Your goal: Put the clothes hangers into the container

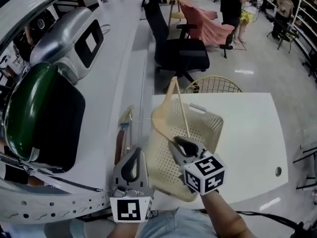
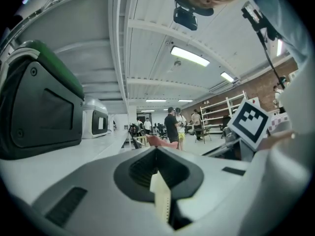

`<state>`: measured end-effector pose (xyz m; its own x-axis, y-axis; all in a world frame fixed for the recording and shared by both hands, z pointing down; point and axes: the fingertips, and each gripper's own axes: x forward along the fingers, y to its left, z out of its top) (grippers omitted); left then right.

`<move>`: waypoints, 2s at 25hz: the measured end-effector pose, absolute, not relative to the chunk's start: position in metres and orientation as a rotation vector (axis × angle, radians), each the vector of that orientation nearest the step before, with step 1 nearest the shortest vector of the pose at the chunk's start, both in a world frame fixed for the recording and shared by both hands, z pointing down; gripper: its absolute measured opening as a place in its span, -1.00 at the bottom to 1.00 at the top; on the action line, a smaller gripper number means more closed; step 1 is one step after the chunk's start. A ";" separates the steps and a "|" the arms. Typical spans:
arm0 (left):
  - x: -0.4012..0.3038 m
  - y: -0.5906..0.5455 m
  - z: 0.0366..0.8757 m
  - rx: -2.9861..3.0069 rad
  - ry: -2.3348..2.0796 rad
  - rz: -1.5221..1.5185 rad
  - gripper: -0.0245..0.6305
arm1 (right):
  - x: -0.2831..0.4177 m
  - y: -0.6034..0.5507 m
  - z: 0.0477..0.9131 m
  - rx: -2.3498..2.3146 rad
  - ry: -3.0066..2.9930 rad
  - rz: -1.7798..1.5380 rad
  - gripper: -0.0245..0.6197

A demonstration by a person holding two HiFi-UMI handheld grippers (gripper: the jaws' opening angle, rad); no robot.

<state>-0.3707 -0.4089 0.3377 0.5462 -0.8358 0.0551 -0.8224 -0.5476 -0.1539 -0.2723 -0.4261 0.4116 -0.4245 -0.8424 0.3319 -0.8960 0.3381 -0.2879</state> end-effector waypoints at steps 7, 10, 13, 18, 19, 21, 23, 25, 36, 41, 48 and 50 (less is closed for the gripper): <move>-0.370 -0.421 0.343 -2.686 1.419 -0.195 -0.89 | -0.282 -0.434 0.440 1.641 -2.444 0.644 -0.64; -0.369 -0.428 0.346 -2.693 1.415 -0.200 -0.89 | -0.290 -0.432 0.455 1.598 -2.439 0.700 -0.64; -0.368 -0.434 0.349 -2.701 1.417 -0.209 -0.89 | -0.294 -0.433 0.468 1.567 -2.415 0.783 -0.64; -0.368 -0.440 0.357 -2.715 1.418 -0.226 -0.89 | -0.292 -0.435 0.486 1.539 -2.358 0.864 -0.64; -0.368 -0.441 0.358 -2.719 1.418 -0.229 -0.89 | -0.292 -0.435 0.490 1.530 -2.347 0.883 -0.64; -0.368 -0.442 0.361 -2.726 1.419 -0.231 -0.89 | -0.293 -0.435 0.498 1.513 -2.330 0.926 -0.65; -0.367 -0.442 0.362 -2.731 1.416 -0.231 -0.89 | -0.293 -0.435 0.504 1.507 -2.314 0.950 -0.68; -0.366 -0.442 0.363 -2.735 1.415 -0.232 -0.89 | -0.292 -0.435 0.505 1.506 -2.304 0.954 -0.72; -0.366 -0.433 0.356 -2.726 1.432 -0.209 -0.89 | -0.290 -0.435 0.476 1.552 -2.375 0.862 -0.60; -0.362 -0.424 0.343 -2.715 1.432 -0.164 -0.89 | -0.285 -0.427 0.447 1.587 -2.429 0.771 -0.60; -0.352 -0.406 0.313 -2.669 1.434 -0.073 -0.89 | -0.265 -0.411 0.375 1.667 -2.506 0.450 -0.65; -0.349 -0.401 0.303 -2.659 1.432 -0.054 -0.89 | -0.260 -0.405 0.354 1.691 -2.518 0.344 -0.69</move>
